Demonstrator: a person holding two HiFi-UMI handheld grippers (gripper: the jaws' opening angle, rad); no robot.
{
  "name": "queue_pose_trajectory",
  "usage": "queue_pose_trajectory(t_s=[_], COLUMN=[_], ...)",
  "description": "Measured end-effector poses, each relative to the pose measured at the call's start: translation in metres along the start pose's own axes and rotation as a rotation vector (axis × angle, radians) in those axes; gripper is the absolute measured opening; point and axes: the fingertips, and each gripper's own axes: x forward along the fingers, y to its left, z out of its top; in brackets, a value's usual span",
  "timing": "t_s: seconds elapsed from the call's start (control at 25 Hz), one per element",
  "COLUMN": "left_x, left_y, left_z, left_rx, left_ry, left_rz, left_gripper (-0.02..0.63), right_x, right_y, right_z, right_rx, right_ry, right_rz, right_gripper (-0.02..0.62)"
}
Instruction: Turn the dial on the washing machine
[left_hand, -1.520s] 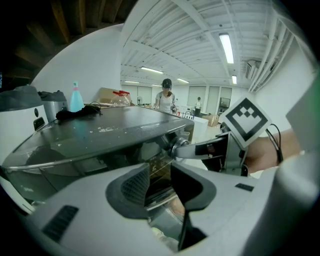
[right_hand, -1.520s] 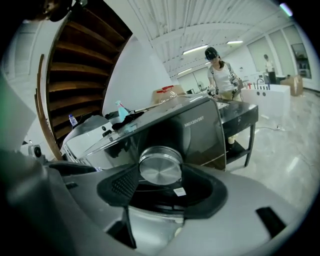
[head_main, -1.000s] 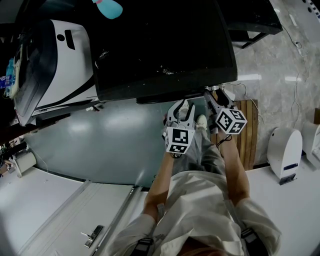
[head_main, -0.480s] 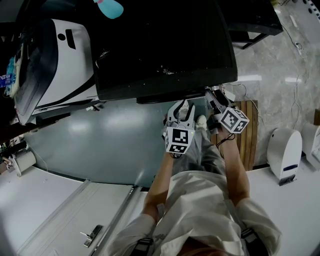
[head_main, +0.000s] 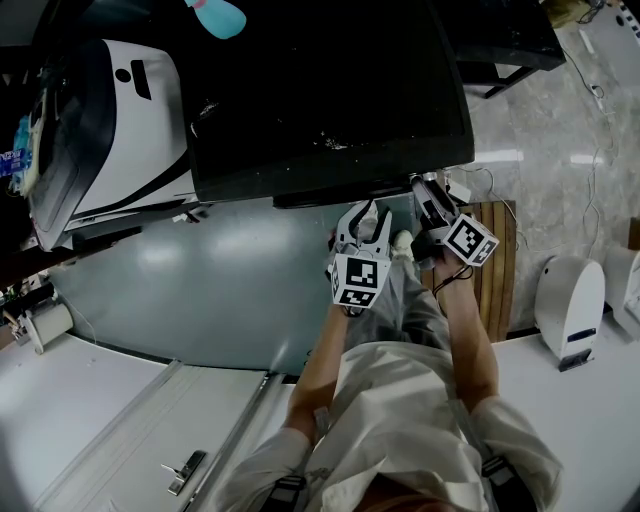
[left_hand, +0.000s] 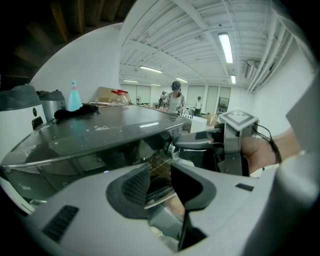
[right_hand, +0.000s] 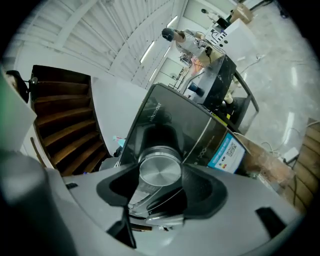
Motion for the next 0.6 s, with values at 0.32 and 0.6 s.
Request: queue_pose_trajectory(t_s=[0.32, 0.6], left_x=[-0.0015, -0.0015], left_y=[0.0011, 0.0002], left_z=[-0.0003, -0.0033], left_rx=[-0.003, -0.004], left_ry=[0.002, 0.004], left_rz=[0.0, 0.0], left_gripper=[0.127, 0.127], right_x=[0.0004, -0.0001], right_y=[0.0007, -0.0016], right_z=[0.0011, 0.001], right_rx=[0.115, 0.226], right_ry=[-0.025, -0.049], right_rz=[0.039, 0.071], right_gripper=[0.27, 0.27])
